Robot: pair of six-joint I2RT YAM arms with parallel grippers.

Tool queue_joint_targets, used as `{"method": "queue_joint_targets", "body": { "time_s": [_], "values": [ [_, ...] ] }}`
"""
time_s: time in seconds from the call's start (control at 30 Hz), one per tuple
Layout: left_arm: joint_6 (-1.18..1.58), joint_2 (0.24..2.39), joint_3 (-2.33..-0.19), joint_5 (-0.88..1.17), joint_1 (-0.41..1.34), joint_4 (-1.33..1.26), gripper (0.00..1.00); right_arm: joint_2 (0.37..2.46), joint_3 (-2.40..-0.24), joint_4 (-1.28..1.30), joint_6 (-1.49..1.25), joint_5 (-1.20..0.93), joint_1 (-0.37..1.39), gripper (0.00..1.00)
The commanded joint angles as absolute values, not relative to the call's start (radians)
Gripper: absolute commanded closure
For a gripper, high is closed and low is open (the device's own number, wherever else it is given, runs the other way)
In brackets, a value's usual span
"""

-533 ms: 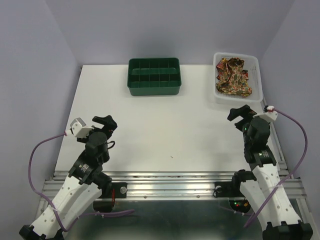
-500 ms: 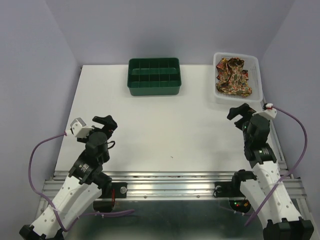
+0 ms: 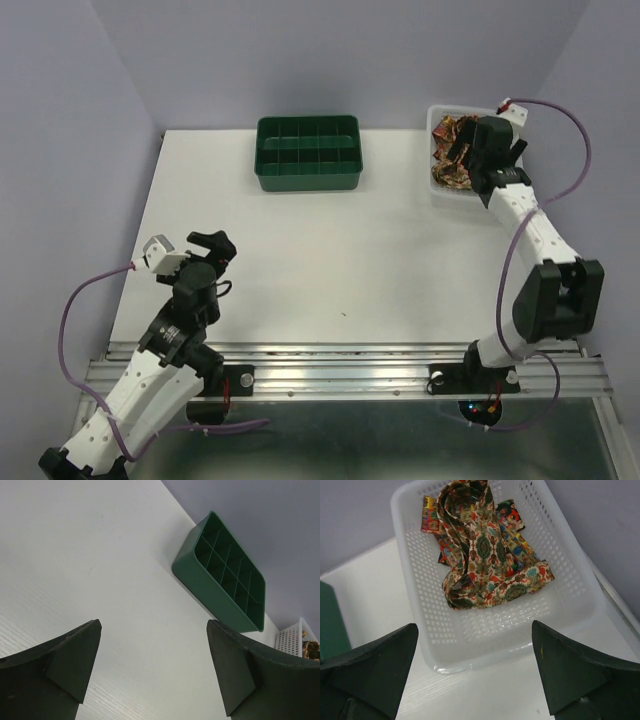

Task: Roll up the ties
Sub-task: Grab a tie with the right arm

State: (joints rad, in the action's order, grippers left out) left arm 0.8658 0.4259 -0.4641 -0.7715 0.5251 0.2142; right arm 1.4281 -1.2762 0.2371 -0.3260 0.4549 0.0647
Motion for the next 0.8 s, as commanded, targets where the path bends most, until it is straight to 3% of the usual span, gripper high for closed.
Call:
{"method": "queue_joint_targets", "body": {
  "time_s": [0.0,0.13,0.37,0.53,0.63,0.67,0.77],
  "values": [
    [0.879,0.425,-0.466,-0.799,0.522,0.199,0.01,1.680,-1.439,0.307,-0.226,0.505,0.046,0.00],
    [0.880,0.445,-0.471,-0.805,0.522,0.199,0.01,1.885,-1.654,0.337,-0.219,0.420,0.005,0.00],
    [0.873,0.505,-0.479,-0.808,0.522,0.178,0.01,2.167,-1.877,0.342,-0.206,0.483,-0.023,0.00],
    [0.854,0.558,-0.497,-0.796,0.522,0.169,0.01,2.272,-1.969,0.290,-0.180,0.419,-0.037,0.08],
    [0.851,0.575,-0.503,-0.798,0.522,0.173,0.01,2.307,-2.003,0.295,-0.196,0.443,-0.037,0.46],
    [0.851,0.578,-0.505,-0.801,0.522,0.173,0.01,2.303,-2.002,0.291,-0.199,0.451,-0.037,0.68],
    [0.851,0.577,-0.505,-0.799,0.522,0.173,0.01,2.244,-1.958,0.236,-0.172,0.393,-0.037,0.99]
  ]
}}
